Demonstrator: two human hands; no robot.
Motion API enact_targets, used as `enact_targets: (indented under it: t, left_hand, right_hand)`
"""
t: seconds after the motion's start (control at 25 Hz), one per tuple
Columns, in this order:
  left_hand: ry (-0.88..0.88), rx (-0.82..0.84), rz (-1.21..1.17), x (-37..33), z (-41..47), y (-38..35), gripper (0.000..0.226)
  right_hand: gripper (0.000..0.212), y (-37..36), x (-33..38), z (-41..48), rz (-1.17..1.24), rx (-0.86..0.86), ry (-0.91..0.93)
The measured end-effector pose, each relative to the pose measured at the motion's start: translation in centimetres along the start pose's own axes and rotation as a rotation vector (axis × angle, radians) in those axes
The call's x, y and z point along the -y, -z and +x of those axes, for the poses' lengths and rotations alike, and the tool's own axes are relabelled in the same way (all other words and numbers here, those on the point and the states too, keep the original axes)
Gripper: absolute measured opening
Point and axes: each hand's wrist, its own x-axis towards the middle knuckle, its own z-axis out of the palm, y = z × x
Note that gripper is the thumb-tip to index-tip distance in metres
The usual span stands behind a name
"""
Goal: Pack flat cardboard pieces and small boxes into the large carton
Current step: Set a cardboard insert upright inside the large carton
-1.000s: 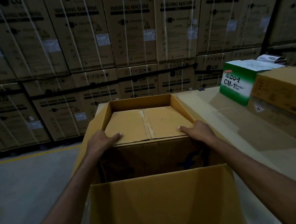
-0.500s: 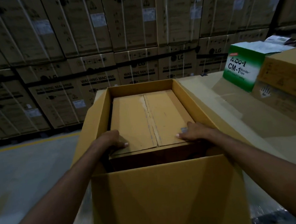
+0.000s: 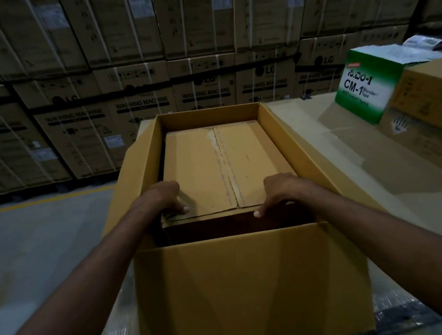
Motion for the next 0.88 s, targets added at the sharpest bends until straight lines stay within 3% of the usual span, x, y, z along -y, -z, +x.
enact_targets:
  t: [0.08, 0.2, 0.36, 0.52, 0.68, 0.88]
  left_hand:
    - [-0.059, -0.011, 0.018, -0.5, -0.1, -0.2, 0.066]
    - [-0.221, 0.029, -0.040, -2.1, -0.3, -0.9, 0.086]
    - [-0.258, 0.062, 0.026, -3.4, -0.1, -1.6, 0.101]
    - [-0.306, -0.065, -0.173, -3.1, -0.8, -1.2, 0.078]
    - [-0.321, -0.125, -0.186, -2.6, -1.3, -1.5, 0.060]
    - [-0.318, -0.082, -0.196, -1.9, -1.7, -2.1, 0.086]
  right_hand:
    - [0.100, -0.7, 1.2, 0.7, -0.068, -0.026, 0.070]
    - [0.116, -0.7, 2.3, 1.9, -0.080, 0.003, 0.172]
    - [0.098, -0.2, 4.1, 2.2, 0.074, 0.043, 0.331]
    - [0.057, -0.2, 5.7, 2.9, 0.478, 0.002, 0.241]
    - [0.052, 0.1, 7.4, 3.5, 0.362, -0.149, 0.048]
    - [0.045, -0.1, 9.1, 4.3, 0.396, -0.222, -0.052]
